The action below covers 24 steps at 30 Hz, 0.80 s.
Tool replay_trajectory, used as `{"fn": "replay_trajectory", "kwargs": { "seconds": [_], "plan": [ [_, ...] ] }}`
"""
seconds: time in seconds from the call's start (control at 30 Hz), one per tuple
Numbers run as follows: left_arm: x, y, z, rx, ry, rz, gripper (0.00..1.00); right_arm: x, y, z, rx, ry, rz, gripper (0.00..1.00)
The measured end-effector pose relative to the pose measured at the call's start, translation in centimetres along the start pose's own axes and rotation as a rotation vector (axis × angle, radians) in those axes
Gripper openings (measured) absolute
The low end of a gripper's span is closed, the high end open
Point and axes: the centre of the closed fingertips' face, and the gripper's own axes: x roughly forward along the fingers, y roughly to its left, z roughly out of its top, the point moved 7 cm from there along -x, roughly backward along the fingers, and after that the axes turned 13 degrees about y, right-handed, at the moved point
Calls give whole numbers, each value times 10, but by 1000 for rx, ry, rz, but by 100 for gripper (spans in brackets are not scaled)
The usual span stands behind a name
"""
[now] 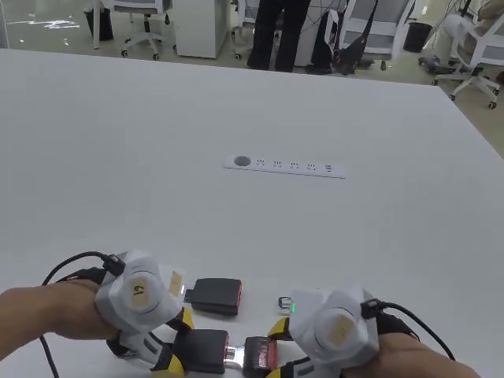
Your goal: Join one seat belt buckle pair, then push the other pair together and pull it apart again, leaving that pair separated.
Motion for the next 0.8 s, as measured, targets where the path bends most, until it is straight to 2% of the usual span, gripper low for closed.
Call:
{"fn": "replay_trajectory", "kwargs": {
  "seconds": [0.33, 0.8],
  "plan": [
    [0, 1, 0, 21, 9, -6, 31, 2, -1, 2, 4, 13, 7, 28],
    [1, 2, -1, 16, 13, -5, 31, 3, 1, 5, 25, 16, 8, 27]
  ]
}}
